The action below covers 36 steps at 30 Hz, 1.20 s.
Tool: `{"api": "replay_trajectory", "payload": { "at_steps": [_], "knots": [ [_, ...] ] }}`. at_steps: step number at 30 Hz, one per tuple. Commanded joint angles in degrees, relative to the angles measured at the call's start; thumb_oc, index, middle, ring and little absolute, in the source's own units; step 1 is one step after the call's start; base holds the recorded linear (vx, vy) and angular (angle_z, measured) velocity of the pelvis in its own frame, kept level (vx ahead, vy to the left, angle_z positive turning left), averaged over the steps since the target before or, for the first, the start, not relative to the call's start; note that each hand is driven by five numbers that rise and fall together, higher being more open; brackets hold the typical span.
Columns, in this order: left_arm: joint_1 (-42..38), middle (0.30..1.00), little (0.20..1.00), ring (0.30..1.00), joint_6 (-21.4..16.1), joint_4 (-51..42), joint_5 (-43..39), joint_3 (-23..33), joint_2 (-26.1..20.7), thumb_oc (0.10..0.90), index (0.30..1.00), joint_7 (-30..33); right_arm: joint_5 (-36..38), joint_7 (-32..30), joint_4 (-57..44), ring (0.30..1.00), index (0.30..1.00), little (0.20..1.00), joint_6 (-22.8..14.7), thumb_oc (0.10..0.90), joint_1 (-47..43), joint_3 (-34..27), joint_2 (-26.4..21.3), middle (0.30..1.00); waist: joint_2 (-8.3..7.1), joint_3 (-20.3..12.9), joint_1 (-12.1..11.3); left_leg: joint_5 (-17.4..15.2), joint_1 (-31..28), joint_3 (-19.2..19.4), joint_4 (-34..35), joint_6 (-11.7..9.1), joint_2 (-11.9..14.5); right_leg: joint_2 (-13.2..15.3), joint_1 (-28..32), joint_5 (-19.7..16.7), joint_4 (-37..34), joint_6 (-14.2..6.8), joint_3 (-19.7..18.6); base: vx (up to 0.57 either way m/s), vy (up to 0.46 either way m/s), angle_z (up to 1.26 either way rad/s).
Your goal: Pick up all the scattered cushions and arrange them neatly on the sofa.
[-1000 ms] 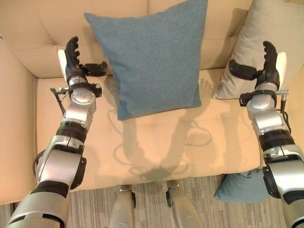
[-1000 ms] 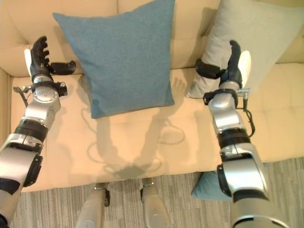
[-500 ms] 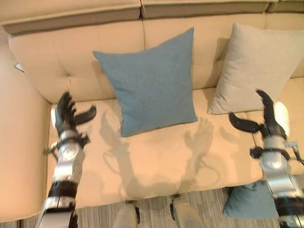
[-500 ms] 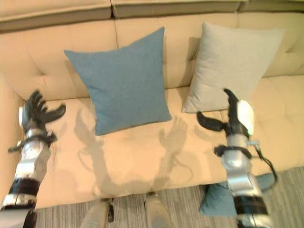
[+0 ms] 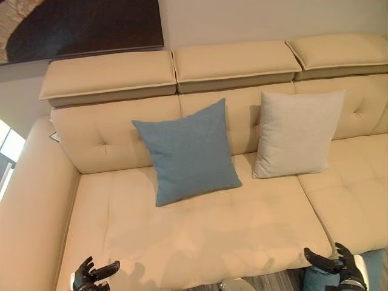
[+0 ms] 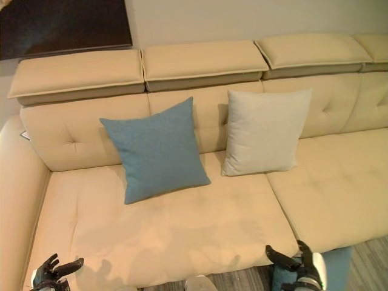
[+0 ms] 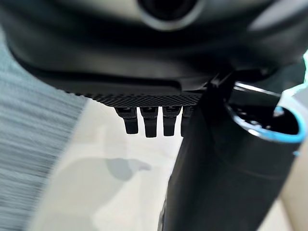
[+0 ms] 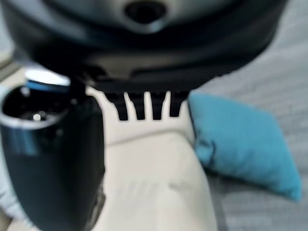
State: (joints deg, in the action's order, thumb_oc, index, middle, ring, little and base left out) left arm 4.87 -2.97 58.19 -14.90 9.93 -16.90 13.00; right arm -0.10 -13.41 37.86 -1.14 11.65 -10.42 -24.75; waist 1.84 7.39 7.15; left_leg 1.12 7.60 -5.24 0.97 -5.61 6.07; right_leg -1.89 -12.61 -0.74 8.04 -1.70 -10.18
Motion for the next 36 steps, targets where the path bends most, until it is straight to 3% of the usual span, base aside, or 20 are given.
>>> {"api": "replay_trajectory", "payload": {
  "at_steps": [1, 3, 5, 7, 8, 9, 10, 13, 15, 18, 20, 21, 25, 31, 32, 36],
  "knots": [
    [0.02, 0.900, 0.900, 0.900, -1.68, 4.11, 3.87, -1.69, -2.93, 0.800, 0.900, -1.22, 2.74, -3.23, 0.94, 0.900, 0.900, 0.900, -5.02, 0.800, -1.62, -1.62, -1.89, 0.900, -4.32, -3.17, 0.75, -5.76, 0.30, -2.00, -19.46, 0.35, -1.92, 4.79, 1.81, 3.72, 1.38, -3.13, 1.15, -0.27, 0.147, 0.24],
    [-0.16, 0.900, 0.900, 0.900, -1.07, 9.23, 4.73, -3.09, -1.16, 0.800, 0.900, -1.37, 3.21, -2.93, 2.79, 0.900, 0.900, 0.900, -5.03, 0.800, -2.44, -0.54, -1.79, 0.900, -3.47, -3.99, 1.86, -7.49, -5.15, -4.79, -19.63, 0.42, -2.49, 4.49, -0.60, 2.63, 2.47, -3.68, 1.06, -0.24, 0.195, 0.00],
    [-0.31, 0.900, 0.900, 0.900, 0.12, 12.70, 4.40, -3.74, 0.92, 0.800, 0.900, -1.41, 3.49, -3.34, 3.69, 0.900, 0.900, 0.900, -4.45, 0.800, -3.26, 0.20, -0.93, 0.900, -2.85, -5.23, 3.32, -7.24, -10.52, -6.32, -17.63, 0.28, -1.83, 4.84, -4.13, 0.99, 3.74, -4.68, 1.42, -0.30, 0.267, -0.09],
    [0.12, 0.900, 0.900, 0.900, 0.38, 14.18, 3.66, -4.17, 3.34, 0.800, 0.900, -1.81, 4.09, -2.91, 2.70, 0.900, 0.900, 0.900, -4.20, 0.800, -1.96, 0.55, 0.20, 0.900, -2.73, -5.00, 4.06, -10.56, -10.96, -6.20, -14.99, 0.69, -1.81, 5.68, -5.62, -0.03, 4.66, -6.13, 0.30, -0.25, 0.217, 0.09],
    [0.13, 0.900, 0.900, 0.900, 0.36, 14.19, 3.65, -4.19, 3.36, 0.800, 0.900, -1.80, 4.10, -2.91, 2.67, 0.900, 0.900, 0.900, -4.18, 0.800, -1.91, 0.54, 0.19, 0.900, -2.70, -5.04, 3.99, -10.59, -10.99, -6.14, -14.97, 0.70, -1.79, 5.64, -5.66, 0.00, 4.72, -6.14, 0.24, -0.23, 0.174, 0.41],
    [0.38, 0.900, 0.900, 0.900, 0.50, 14.74, 4.48, -4.97, 4.09, 0.800, 0.900, -1.86, 4.70, -2.78, 3.18, 0.900, 0.900, 0.900, -4.11, 0.800, -1.64, 0.48, 1.11, 0.900, -2.94, -5.00, 4.33, -13.44, -11.73, -5.50, -12.67, 1.24, -2.28, 6.69, -6.32, -0.94, 4.57, -6.96, 0.15, -0.36, 0.298, 0.42],
    [-0.45, 0.900, 0.900, 0.900, 0.60, 15.37, 6.99, -6.95, 5.01, 0.800, 0.900, -1.78, 5.51, -2.77, 4.16, 0.900, 0.900, 0.900, -4.01, 0.800, -2.25, 0.81, 2.26, 0.900, -3.63, -4.38, 4.82, -16.90, -11.69, -4.14, -10.85, 1.90, -3.72, 9.56, -7.59, -4.11, 1.98, -8.64, -0.02, -0.52, 0.399, 0.44],
    [-1.37, 0.900, 0.900, 0.900, 0.65, 15.69, 8.09, -8.48, 5.47, 0.800, 0.900, -0.95, 5.78, -3.40, 4.76, 0.900, 0.900, 0.900, -3.54, 0.800, -3.89, 3.10, 3.86, 0.900, -4.56, -0.77, 4.32, -17.84, -9.95, -1.95, -12.17, 2.92, -5.71, 13.31, -8.81, -9.66, -3.86, -9.95, 3.05, -0.55, 0.293, 0.20],
    [-2.28, 0.900, 0.900, 0.900, 1.24, 16.36, 9.06, -8.86, 4.86, 0.800, 0.900, -0.42, 6.41, -3.82, 6.03, 0.900, 0.900, 0.900, -3.52, 0.800, -5.37, 4.43, 4.72, 0.900, -4.31, 1.53, 2.83, -16.22, -6.32, -0.60, -14.01, 3.79, -6.33, 14.18, -8.32, -6.14, -2.63, -8.62, 7.06, -0.62, 0.224, 0.02],
    [-1.92, 0.900, 0.900, 0.900, 1.71, 17.41, 9.91, -8.60, 4.39, 0.800, 0.900, -0.29, 6.26, -4.31, 7.00, 0.900, 0.900, 0.900, -3.48, 0.800, -6.07, 5.11, 5.16, 0.900, -4.07, 1.78, 0.95, -14.26, -3.61, 1.08, -14.33, 4.65, -7.02, 14.91, -6.45, -3.27, 1.52, -7.33, 10.02, -0.38, 0.152, -0.05],
    [-1.57, 0.900, 0.900, 0.900, 2.47, 19.18, 10.64, -7.95, 3.78, 0.800, 0.900, 0.23, 6.46, -4.62, 8.87, 0.900, 0.900, 0.900, -3.61, 0.800, -6.89, 5.49, 5.62, 0.900, -3.57, 0.67, -0.71, -12.40, -2.39, 2.92, -12.97, 5.31, -6.96, 14.08, -4.25, -0.50, 5.86, -6.44, 11.42, -0.34, 0.153, -0.65],
    [-0.91, 0.900, 0.900, 0.900, 3.09, 20.18, 10.95, -7.16, 3.20, 0.800, 0.900, 0.98, 5.99, -5.08, 9.87, 0.900, 0.900, 0.900, -3.60, 0.800, -7.16, 6.07, 5.61, 0.900, -3.27, -0.73, -2.57, -11.19, -1.38, 5.36, -12.22, 6.02, -6.50, 13.39, -0.58, 2.60, 8.80, -5.68, 13.81, -0.39, 0.148, -0.48],
    [-0.32, 0.900, 0.900, 0.900, 3.52, 20.60, 9.90, -5.66, 2.80, 0.800, 0.900, 1.44, 4.88, -5.81, 12.33, 0.900, 0.900, 0.900, -2.90, 0.800, -8.02, 7.20, 5.33, 0.900, -3.66, -4.65, -6.82, -8.22, 0.84, 11.88, -9.50, 7.01, -5.48, 12.62, 8.55, 7.00, 7.25, -5.31, 19.44, -0.29, 0.048, -0.81],
    [-0.61, 0.900, 0.900, 0.900, 2.86, 19.12, 8.10, -5.66, 2.99, 0.800, 0.900, 2.21, 5.14, -6.79, 11.12, 0.900, 0.900, 0.900, -2.70, 0.800, -8.00, 7.38, 5.49, 0.900, -4.09, -6.65, -9.26, -6.72, 3.26, 17.30, -9.95, 7.56, -4.35, 11.77, 13.72, 8.13, 5.41, -5.64, 22.67, -0.18, -0.063, -0.83],
    [-1.08, 0.900, 0.900, 0.900, 2.45, 17.93, 7.75, -6.34, 3.24, 0.800, 0.900, 2.59, 5.87, -7.29, 11.41, 0.900, 0.900, 0.900, -2.70, 0.800, -8.18, 7.30, 5.83, 0.900, -4.82, -6.51, -9.45, -5.94, 4.42, 18.17, -10.36, 7.22, -4.42, 10.51, 15.20, 9.62, 2.71, -5.63, 21.29, -0.19, -0.167, -0.78],
    [-2.14, 0.900, 0.900, 0.900, 2.37, 16.40, 7.31, -7.27, 3.49, 0.800, 0.900, 3.43, 7.01, -8.19, 10.04, 0.900, 0.900, 0.900, -2.82, 0.800, -8.05, 7.82, 6.02, 0.900, -4.45, -5.71, -8.90, -4.34, 5.34, 18.24, -10.77, 6.29, -3.05, 8.33, 13.51, 10.12, 2.08, -4.45, 19.10, -0.14, -0.149, -0.70]
  ]
}}
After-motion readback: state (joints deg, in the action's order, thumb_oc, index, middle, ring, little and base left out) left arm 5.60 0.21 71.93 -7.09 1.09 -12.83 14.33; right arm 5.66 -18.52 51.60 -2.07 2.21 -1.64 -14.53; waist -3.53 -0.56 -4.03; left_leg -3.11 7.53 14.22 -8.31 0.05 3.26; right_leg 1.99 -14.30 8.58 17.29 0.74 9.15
